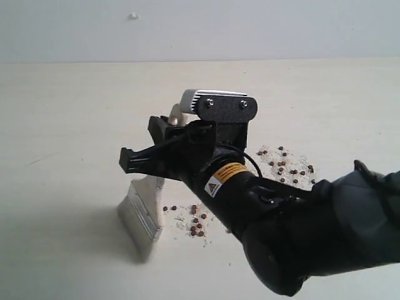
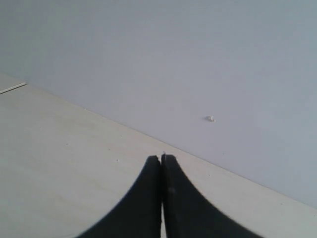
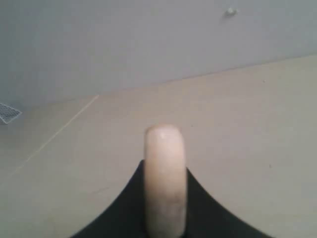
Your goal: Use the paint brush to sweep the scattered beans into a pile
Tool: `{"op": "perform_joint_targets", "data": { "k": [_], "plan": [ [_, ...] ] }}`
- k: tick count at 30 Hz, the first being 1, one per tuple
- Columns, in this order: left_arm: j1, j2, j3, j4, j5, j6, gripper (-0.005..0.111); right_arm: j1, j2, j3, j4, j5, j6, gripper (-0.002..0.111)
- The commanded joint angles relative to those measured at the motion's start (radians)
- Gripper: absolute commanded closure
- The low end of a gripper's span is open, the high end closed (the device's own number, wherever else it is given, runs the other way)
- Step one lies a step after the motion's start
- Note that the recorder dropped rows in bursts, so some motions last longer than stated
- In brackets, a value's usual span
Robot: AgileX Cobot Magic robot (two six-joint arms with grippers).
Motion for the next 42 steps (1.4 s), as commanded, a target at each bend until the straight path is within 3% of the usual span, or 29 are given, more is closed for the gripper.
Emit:
{"op": "perform_joint_targets", "data": {
  "k": [1,16,30,42],
  "plan": [
    [0.003,-0.006,0.003,0.001,0.003,-0.004,0.107,-0.080,-0.009,0.014,-0.095,0.115,-0.008,0.108],
    [0.003,-0.006,0.003,0.001,0.003,-0.004,0.107,-0.111,-0.009,0.016,0.288,0.074,-0.634,0.108],
    [0.003,-0.006,0.003,0.001,0.003,-0.004,0.107,-0.108,-0.055,0.016,0.294,0.022,-0.641,0.108],
    [0.003,-0.006,0.003,0.001,0.003,-0.004,0.107,-0.108,-0.178,0.016,0.258,0.010,-0.444,0.108]
  ]
}}
